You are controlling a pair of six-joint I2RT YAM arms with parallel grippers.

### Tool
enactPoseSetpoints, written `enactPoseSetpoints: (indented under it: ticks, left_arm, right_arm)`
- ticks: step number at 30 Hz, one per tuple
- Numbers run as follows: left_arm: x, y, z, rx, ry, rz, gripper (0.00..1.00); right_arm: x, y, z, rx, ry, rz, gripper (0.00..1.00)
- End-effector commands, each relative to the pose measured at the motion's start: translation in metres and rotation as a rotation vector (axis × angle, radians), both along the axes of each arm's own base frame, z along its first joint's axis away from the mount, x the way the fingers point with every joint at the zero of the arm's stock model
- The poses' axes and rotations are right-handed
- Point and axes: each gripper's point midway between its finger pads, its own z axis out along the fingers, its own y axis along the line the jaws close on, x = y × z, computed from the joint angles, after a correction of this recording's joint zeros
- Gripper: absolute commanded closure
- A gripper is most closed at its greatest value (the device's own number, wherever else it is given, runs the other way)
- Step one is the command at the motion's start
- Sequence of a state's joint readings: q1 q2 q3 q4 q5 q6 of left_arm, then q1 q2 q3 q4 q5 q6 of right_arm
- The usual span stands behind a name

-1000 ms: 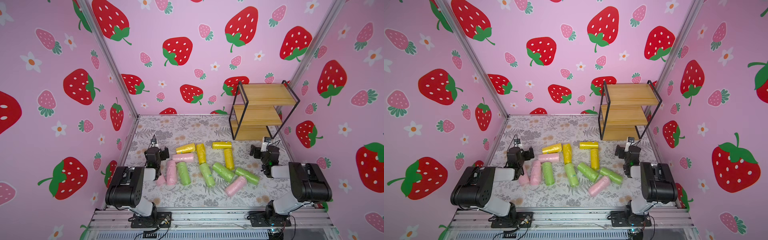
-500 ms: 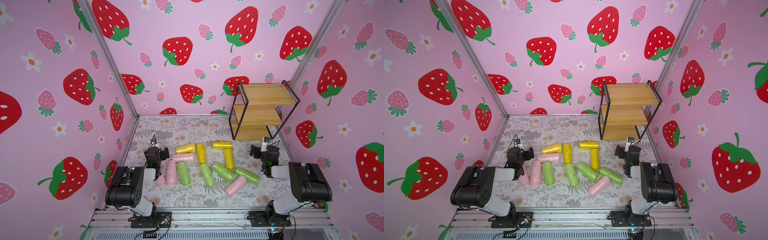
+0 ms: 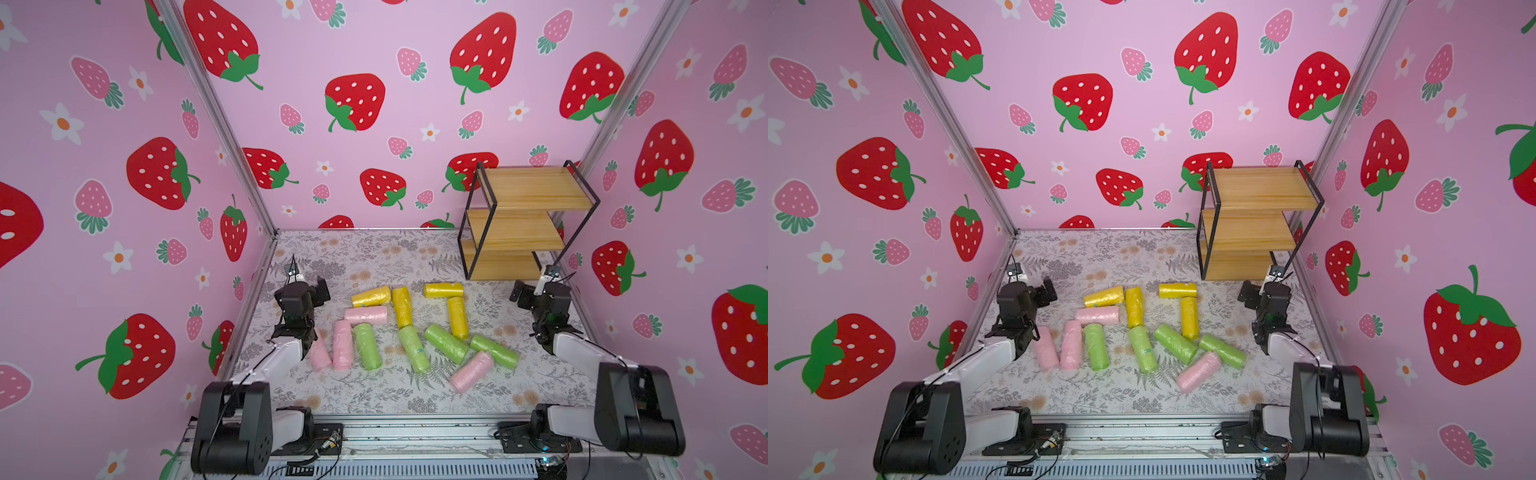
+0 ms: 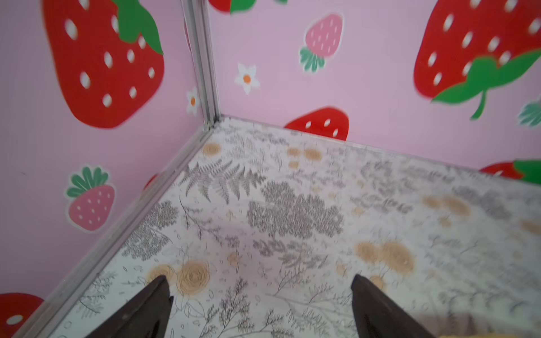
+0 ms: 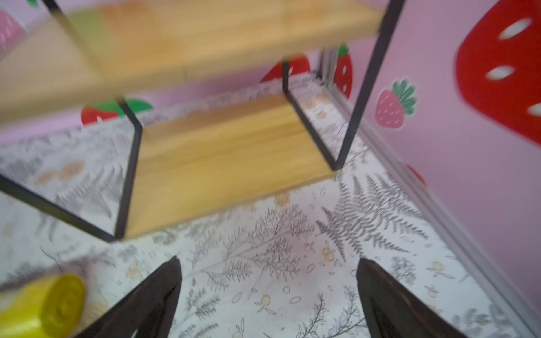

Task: Sort the rolls of trash bags by color and place them on the shelf
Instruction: Move the shelf to the center of the board.

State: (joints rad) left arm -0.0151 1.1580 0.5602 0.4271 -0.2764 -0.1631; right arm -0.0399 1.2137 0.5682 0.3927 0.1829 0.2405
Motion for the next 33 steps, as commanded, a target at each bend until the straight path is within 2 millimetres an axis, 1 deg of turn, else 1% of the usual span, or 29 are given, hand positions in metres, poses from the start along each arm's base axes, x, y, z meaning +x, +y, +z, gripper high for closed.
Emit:
enactPoseSetpoints:
  ticks: [1, 3, 4, 7, 9, 10, 12, 13, 14, 15, 16, 18, 20, 21, 24, 27, 30, 33]
  left_arm:
    - [-0.012, -0.017, 0.040, -0.104, -0.021, -0.069, 0.00]
    - [-0.018, -0.034, 0.054, -0.138, 0.005, -0.146, 0.03]
    - [-0.022, -0.043, 0.054, -0.158, 0.033, -0.177, 0.05]
    - [-0.034, -0.060, 0.066, -0.207, 0.034, -0.245, 0.06]
    - [-0.043, -0.072, 0.071, -0.239, 0.028, -0.297, 0.06]
    - [-0.049, -0.079, 0.073, -0.261, 0.032, -0.332, 0.07]
    - [-0.057, -0.095, 0.074, -0.324, 0.046, -0.400, 0.11]
    - [-0.061, -0.104, 0.073, -0.348, 0.054, -0.425, 0.12]
    - [-0.064, -0.113, 0.071, -0.363, 0.060, -0.450, 0.13]
    - [-0.067, -0.122, 0.070, -0.369, 0.065, -0.469, 0.13]
    - [-0.070, -0.129, 0.070, -0.365, 0.064, -0.482, 0.13]
    - [-0.073, -0.140, 0.071, -0.350, 0.067, -0.491, 0.13]
    - [-0.075, -0.142, 0.068, -0.358, 0.076, -0.444, 0.12]
    - [-0.075, -0.143, 0.066, -0.374, 0.079, -0.424, 0.12]
    - [-0.075, -0.152, 0.057, -0.421, 0.094, -0.413, 0.13]
    - [-0.073, -0.157, 0.048, -0.440, 0.100, -0.395, 0.13]
    - [-0.072, -0.163, 0.045, -0.445, 0.116, -0.409, 0.12]
    - [-0.072, -0.171, 0.046, -0.409, 0.143, -0.443, 0.13]
  right_arm:
    - [-0.029, -0.002, 0.027, 0.181, 0.040, -0.037, 0.01]
    - [-0.034, 0.025, 0.059, 0.240, -0.027, 0.120, 0.02]
    - [-0.035, 0.037, 0.073, 0.281, -0.055, 0.179, 0.05]
    - [-0.029, 0.067, 0.105, 0.372, -0.096, 0.338, 0.12]
    - [-0.021, 0.085, 0.120, 0.388, -0.103, 0.422, 0.16]
    - [-0.015, 0.095, 0.126, 0.389, -0.104, 0.464, 0.19]
    - [-0.001, 0.115, 0.134, 0.406, -0.102, 0.535, 0.33]
    - [0.008, 0.126, 0.134, 0.400, -0.092, 0.558, 0.37]
    - [0.017, 0.136, 0.135, 0.382, -0.081, 0.567, 0.37]
    - [0.024, 0.144, 0.135, 0.365, -0.076, 0.574, 0.33]
    - [0.032, 0.152, 0.134, 0.345, -0.069, 0.580, 0.27]
    - [0.043, 0.163, 0.132, 0.309, -0.062, 0.580, 0.18]
    - [0.054, 0.170, 0.128, 0.276, -0.066, 0.563, 0.15]
    - [0.058, 0.171, 0.127, 0.273, -0.074, 0.550, 0.14]
    - [0.071, 0.175, 0.114, 0.269, -0.084, 0.506, 0.14]
    - [0.080, 0.177, 0.098, 0.223, -0.079, 0.444, 0.15]
    - [0.085, 0.170, 0.088, 0.217, -0.080, 0.380, 0.18]
    - [0.087, 0.165, 0.086, 0.231, -0.108, 0.341, 0.20]
